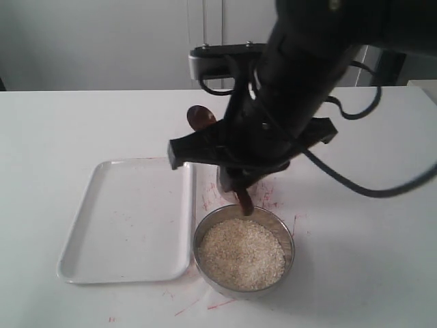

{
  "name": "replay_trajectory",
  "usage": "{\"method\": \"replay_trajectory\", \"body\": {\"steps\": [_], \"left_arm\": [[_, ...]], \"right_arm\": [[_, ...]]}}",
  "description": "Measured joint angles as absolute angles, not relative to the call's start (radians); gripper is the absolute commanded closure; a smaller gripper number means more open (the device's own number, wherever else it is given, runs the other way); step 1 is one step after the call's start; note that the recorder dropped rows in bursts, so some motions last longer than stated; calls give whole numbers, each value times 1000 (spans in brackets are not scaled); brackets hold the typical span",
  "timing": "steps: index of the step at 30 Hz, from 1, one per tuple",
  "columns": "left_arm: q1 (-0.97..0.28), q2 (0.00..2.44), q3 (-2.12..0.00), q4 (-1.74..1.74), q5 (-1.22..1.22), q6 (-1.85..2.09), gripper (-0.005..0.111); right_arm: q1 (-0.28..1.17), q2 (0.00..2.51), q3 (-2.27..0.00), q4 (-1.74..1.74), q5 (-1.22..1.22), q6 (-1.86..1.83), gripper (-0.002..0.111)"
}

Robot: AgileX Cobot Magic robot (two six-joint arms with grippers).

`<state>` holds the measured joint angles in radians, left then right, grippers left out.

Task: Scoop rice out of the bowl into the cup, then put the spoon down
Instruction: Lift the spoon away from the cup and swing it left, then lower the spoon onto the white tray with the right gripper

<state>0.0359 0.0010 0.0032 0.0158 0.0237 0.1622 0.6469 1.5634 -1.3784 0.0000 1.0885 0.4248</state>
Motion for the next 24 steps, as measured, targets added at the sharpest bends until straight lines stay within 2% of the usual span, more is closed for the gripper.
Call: {"method": "replay_trajectory", "body": {"steps": [13, 24], "left_arm": [[36, 1, 3, 16, 24, 162, 92], [36, 1, 3, 16, 24, 162, 92]], "right_arm": [[799, 1920, -1755, -24, 1027, 595, 108], [867, 2135, -1801, -252, 929, 834, 108]]}}
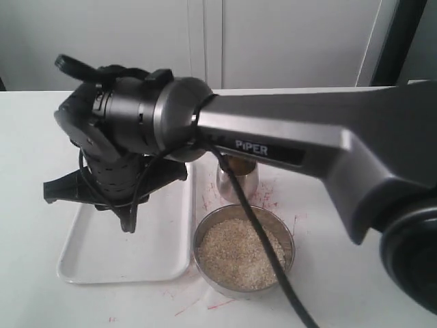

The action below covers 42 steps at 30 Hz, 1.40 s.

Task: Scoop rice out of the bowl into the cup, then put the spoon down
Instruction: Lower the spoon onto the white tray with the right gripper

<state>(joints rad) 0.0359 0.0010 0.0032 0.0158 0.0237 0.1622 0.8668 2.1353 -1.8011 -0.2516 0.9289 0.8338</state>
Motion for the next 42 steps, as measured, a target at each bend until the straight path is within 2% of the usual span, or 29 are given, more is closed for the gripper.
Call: {"method": "replay_trajectory", "body": {"steps": [16, 42], "left_arm": [[36, 1, 3, 16, 24, 162, 92], [36, 1, 3, 16, 24, 162, 92]], "right_arm": [[867, 2263, -1801, -271, 862, 985, 108], [867, 2280, -1802, -336, 879, 1089, 108]]}}
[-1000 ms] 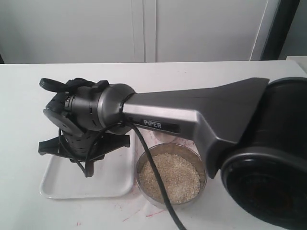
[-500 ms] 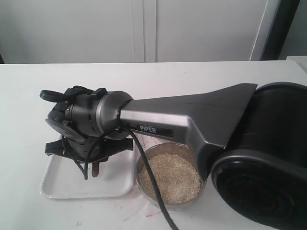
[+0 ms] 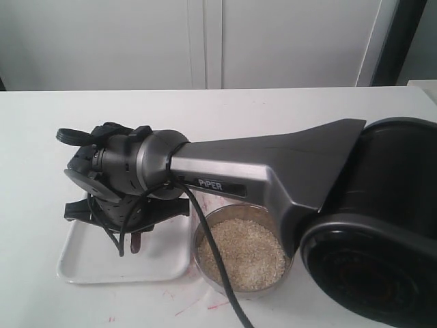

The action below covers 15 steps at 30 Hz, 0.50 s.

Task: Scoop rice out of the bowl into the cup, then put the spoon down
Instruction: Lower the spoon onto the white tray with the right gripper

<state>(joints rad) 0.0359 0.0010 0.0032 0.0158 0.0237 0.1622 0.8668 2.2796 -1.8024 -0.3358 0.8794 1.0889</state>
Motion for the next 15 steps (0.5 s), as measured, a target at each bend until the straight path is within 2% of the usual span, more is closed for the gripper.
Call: {"method": "replay_trajectory", "body": {"steps": [8, 11, 15], "left_arm": [[36, 1, 3, 16, 24, 162, 92], [36, 1, 3, 16, 24, 162, 92], [36, 1, 3, 16, 24, 162, 92]], "right_arm": [[867, 2280, -1802, -334, 881, 1070, 106], [867, 2280, -1802, -334, 881, 1061, 98], [867, 2280, -1802, -334, 881, 1044, 81]]}}
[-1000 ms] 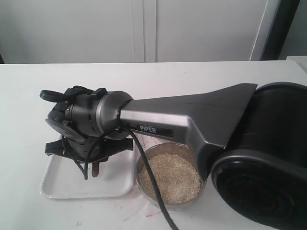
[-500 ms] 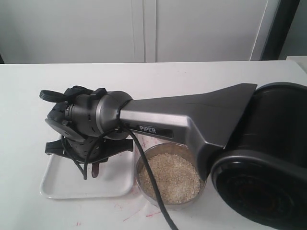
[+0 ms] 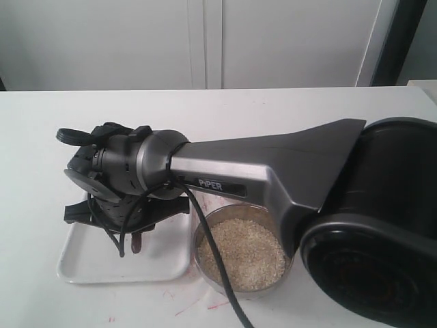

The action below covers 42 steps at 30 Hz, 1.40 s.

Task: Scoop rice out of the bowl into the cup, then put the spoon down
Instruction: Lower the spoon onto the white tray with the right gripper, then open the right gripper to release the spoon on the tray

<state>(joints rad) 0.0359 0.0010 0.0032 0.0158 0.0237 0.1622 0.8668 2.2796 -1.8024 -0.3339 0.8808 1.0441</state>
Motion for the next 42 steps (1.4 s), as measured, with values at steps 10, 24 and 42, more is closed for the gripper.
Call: {"method": "replay_trajectory", "body": {"steps": [10, 24, 42], "left_arm": [[36, 1, 3, 16, 24, 162, 92], [36, 1, 3, 16, 24, 162, 92], [36, 1, 3, 16, 24, 162, 92]], "right_arm": [[871, 2280, -1802, -334, 881, 1035, 75], [877, 2154, -1802, -330, 990, 575, 108], [877, 1470, -1065, -305, 794, 234, 108]]}}
